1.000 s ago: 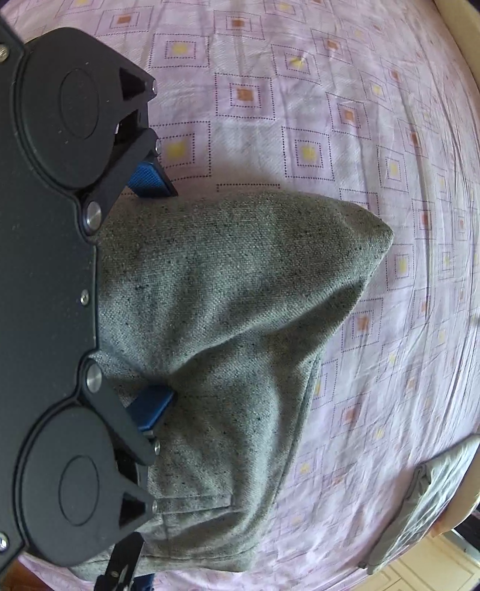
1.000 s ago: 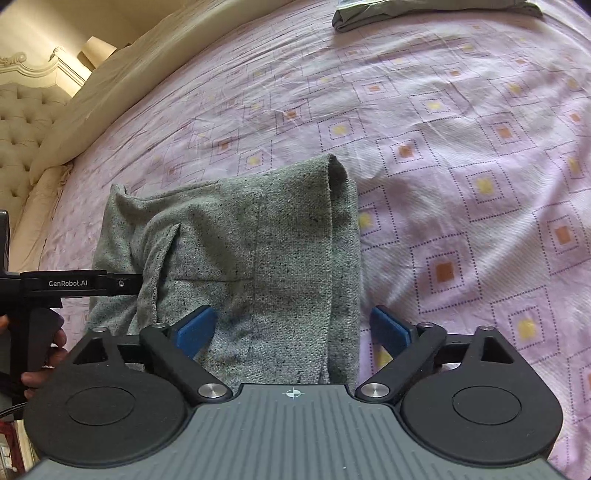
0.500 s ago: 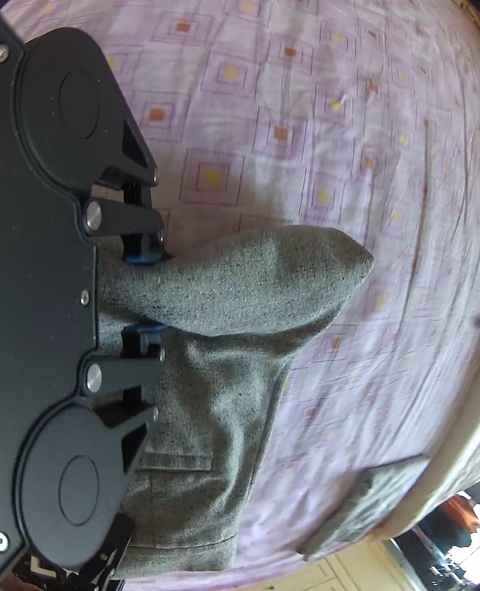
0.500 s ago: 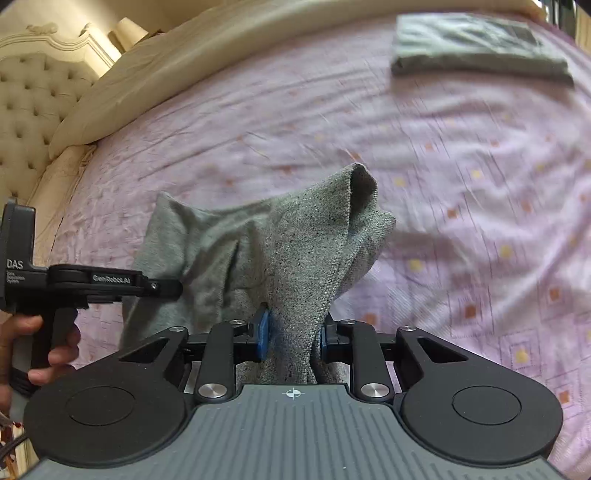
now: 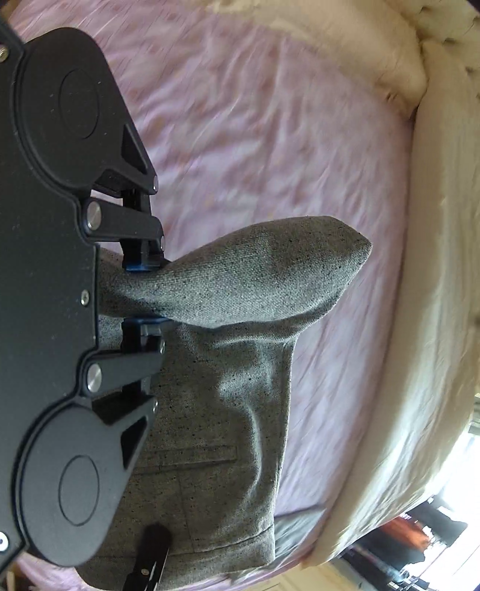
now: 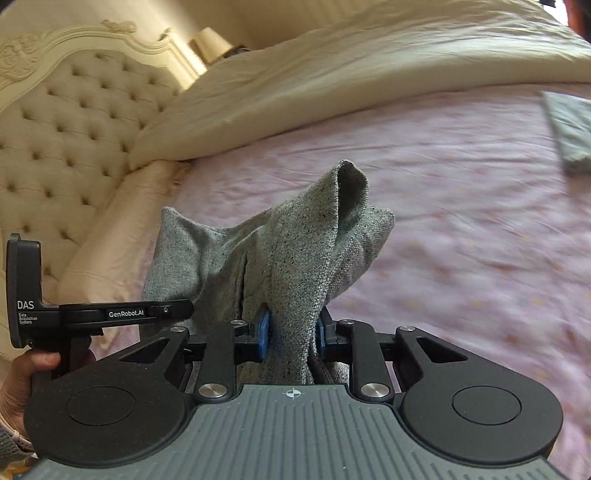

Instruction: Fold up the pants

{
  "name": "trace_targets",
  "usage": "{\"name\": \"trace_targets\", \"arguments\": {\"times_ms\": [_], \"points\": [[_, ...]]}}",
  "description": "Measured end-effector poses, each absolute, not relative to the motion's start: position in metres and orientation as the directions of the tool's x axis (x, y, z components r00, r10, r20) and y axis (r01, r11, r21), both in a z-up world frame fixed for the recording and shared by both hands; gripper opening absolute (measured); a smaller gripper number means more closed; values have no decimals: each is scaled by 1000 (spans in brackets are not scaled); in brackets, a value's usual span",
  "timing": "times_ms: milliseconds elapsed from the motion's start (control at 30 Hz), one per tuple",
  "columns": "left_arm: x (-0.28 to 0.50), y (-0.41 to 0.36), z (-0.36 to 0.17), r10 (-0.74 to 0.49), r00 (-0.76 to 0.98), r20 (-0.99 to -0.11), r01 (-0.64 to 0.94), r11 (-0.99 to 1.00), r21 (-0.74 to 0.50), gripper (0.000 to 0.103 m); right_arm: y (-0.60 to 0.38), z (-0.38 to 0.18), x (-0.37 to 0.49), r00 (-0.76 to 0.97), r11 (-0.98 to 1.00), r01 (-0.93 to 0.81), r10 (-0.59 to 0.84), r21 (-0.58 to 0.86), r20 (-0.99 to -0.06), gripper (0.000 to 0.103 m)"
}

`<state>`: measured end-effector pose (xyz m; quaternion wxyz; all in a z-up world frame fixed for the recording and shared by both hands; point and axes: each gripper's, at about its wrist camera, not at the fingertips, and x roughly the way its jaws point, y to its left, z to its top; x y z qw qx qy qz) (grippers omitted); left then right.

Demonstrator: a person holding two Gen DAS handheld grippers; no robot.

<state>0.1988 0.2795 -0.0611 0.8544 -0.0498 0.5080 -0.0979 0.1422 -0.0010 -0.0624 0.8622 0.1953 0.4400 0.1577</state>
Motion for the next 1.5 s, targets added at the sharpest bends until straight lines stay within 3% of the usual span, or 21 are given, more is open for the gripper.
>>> {"name": "trace_targets", "arguments": {"times_ms": [100,167,200,300,367,500,900,1500], "points": [[224,313,-62,-175,485,-857,84,985,-153,29,30,-71,177,553,866,-112,462,487,-693,24],[240,330,-73,-133,493,-860,48,991,-127,42,45,-86,201,546,882,-85,430,464,-719,29],[247,335,-82,-87,496,-864,18,996,-90,47,53,-97,212,540,912,-55,371,408,-756,32],[261,354,-107,43,473,-880,-73,997,9,47,71,-126,233,494,987,43,112,153,-862,33],[266,368,-118,55,430,-901,-112,994,7,47,74,-131,232,502,994,63,41,84,-864,32],[256,379,-120,43,417,-908,-128,992,-12,47,75,-113,207,539,987,40,111,156,-835,32],[186,326,-63,68,438,-896,-123,992,15,56,105,-48,142,618,986,-39,151,162,-772,32],[106,260,-9,107,537,-837,-127,991,46,57,76,-14,90,667,978,-81,197,193,-719,32]]}}
